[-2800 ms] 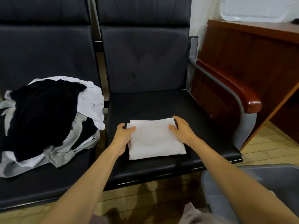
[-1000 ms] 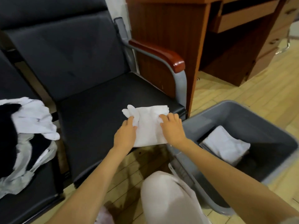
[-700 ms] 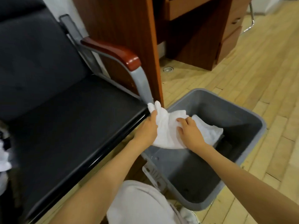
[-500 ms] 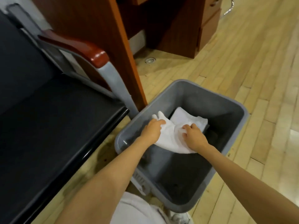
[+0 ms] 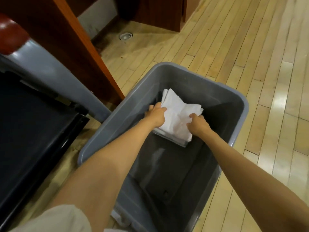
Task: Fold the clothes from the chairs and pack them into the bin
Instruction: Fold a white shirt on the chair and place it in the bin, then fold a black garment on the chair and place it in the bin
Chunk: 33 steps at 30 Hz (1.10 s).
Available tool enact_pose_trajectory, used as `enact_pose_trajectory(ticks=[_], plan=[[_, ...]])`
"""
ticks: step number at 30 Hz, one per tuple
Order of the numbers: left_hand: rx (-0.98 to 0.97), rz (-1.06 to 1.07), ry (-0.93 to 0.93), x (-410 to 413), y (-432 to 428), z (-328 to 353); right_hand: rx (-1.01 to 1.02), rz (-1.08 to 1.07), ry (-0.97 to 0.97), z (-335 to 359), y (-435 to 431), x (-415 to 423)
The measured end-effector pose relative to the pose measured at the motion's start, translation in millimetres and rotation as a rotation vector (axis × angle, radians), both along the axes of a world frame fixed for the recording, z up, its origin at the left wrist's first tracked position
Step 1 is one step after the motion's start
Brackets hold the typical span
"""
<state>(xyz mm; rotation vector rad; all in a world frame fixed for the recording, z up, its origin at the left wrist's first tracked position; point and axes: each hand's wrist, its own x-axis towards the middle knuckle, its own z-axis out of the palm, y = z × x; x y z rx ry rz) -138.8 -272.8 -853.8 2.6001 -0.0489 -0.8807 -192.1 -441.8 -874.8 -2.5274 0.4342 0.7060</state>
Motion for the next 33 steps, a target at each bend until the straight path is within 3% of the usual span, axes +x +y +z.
enact_pose_trajectory(ticks=[3, 8, 12, 18, 23, 29, 33], plan=[[0.137, -0.129, 0.019, -10.8, 8.9, -2.1, -0.037, 0.089, 0.127, -3.5, 6.7, -5.5], [0.090, -0.159, 0.032, -43.9, 24.3, 23.6, -0.078, 0.248, 0.090, 15.6, 30.4, -15.7], [0.199, -0.203, -0.023, -80.3, 52.1, 63.3, -0.181, 0.435, -0.135, 54.8, 60.6, -26.7], [0.522, -0.203, -0.255, -156.8, 120.8, 134.4, -0.082, 0.854, -0.506, 137.2, 131.5, -54.0], [0.659, 0.025, -0.546, -235.7, 202.7, 205.4, 0.065, 1.105, -0.814, 217.6, 217.9, -91.3], [0.718, 0.385, -0.582, -338.9, 317.0, 261.1, 0.200, 1.380, -0.980, 284.6, 344.9, -155.5], [0.746, 0.640, -0.582, -409.5, 387.6, 280.7, 0.176, 1.540, -0.961, 318.9, 431.4, -202.3]])
